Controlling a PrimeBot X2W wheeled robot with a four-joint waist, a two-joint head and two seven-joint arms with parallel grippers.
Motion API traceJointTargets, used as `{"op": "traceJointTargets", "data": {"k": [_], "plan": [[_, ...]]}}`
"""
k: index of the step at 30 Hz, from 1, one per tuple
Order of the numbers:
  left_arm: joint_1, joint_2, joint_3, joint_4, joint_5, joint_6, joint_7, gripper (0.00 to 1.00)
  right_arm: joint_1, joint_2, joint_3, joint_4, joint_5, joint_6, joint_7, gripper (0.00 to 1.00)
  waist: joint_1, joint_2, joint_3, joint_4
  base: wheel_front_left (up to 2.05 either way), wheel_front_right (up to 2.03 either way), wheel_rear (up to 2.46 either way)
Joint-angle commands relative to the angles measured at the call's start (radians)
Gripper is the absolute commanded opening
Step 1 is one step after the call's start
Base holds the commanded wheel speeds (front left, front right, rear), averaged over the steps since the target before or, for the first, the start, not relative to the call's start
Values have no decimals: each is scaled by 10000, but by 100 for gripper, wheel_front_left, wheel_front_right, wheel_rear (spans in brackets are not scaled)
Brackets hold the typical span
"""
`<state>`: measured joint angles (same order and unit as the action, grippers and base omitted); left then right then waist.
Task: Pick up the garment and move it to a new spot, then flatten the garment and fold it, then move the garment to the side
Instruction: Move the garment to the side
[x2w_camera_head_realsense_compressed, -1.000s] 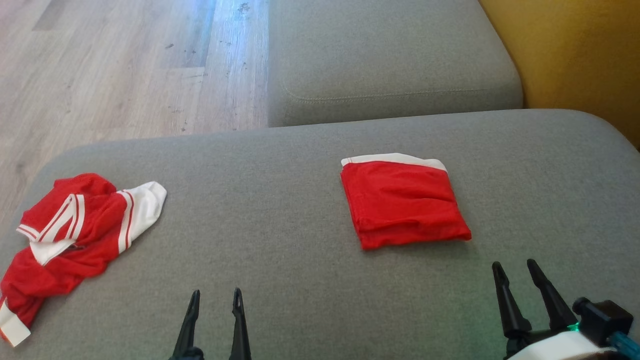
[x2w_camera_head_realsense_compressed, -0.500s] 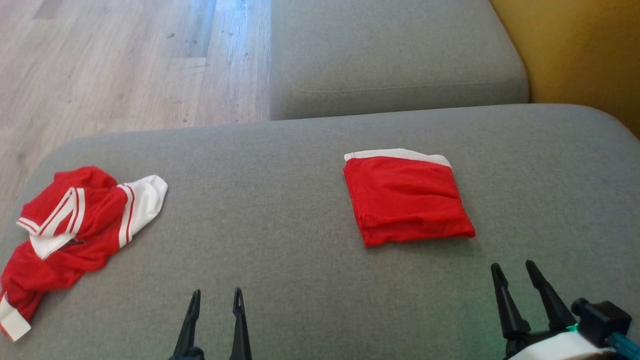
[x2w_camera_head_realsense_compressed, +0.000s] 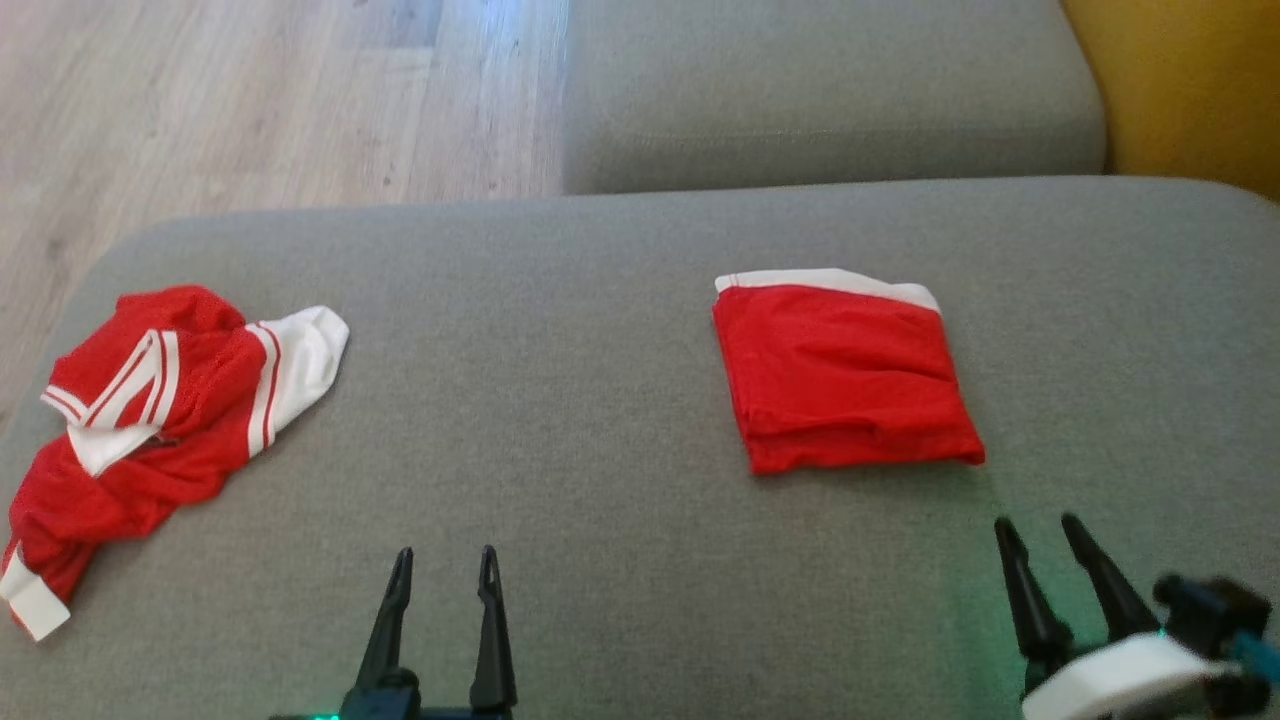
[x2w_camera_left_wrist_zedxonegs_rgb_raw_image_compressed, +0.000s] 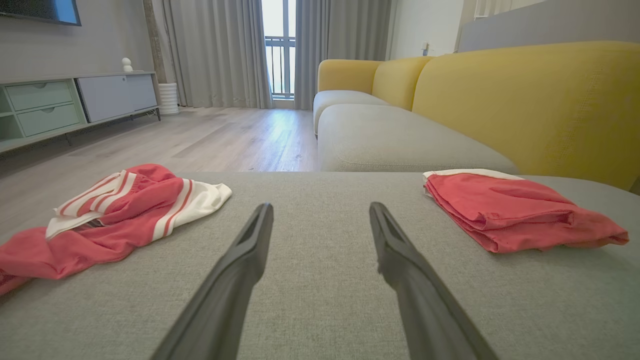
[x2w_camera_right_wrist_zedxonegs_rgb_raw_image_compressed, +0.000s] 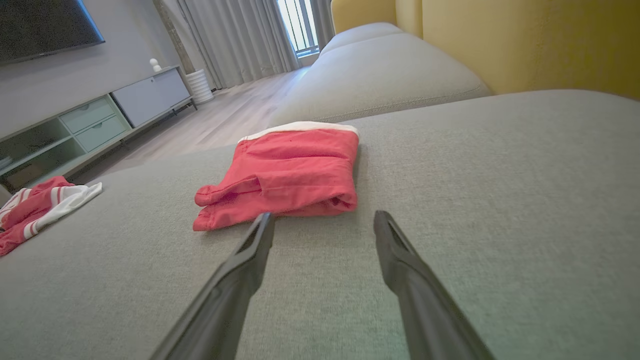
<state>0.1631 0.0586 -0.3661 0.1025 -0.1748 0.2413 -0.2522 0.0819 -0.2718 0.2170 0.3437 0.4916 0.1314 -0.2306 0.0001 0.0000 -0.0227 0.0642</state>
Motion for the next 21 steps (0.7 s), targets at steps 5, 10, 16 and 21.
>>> {"op": "traceJointTargets", "data": {"k": [5, 10, 16, 21], "plan": [[-888, -83, -22, -328, 54, 20, -95, 100, -1675, -780, 413, 36, 1305, -7, 960, 100, -1, 0, 899, 280, 0, 0, 0], [-1461, -83, -177, -309, 30, 1, -95, 100, -3040, -1623, 538, 381, 3330, -7, 2769, 100, -1, 0, 1630, 528, 0, 0, 0], [-1815, -83, -370, -284, -39, 3, -95, 100, -3948, -2251, 593, 858, 4759, -7, 4440, 100, -1, 0, 2065, 734, 0, 0, 0], [-2172, -83, -609, -297, -110, 23, -95, 100, -4589, -2471, 522, 1272, 5858, -7, 5453, 100, -1, 0, 2480, 971, 0, 0, 0]]}}
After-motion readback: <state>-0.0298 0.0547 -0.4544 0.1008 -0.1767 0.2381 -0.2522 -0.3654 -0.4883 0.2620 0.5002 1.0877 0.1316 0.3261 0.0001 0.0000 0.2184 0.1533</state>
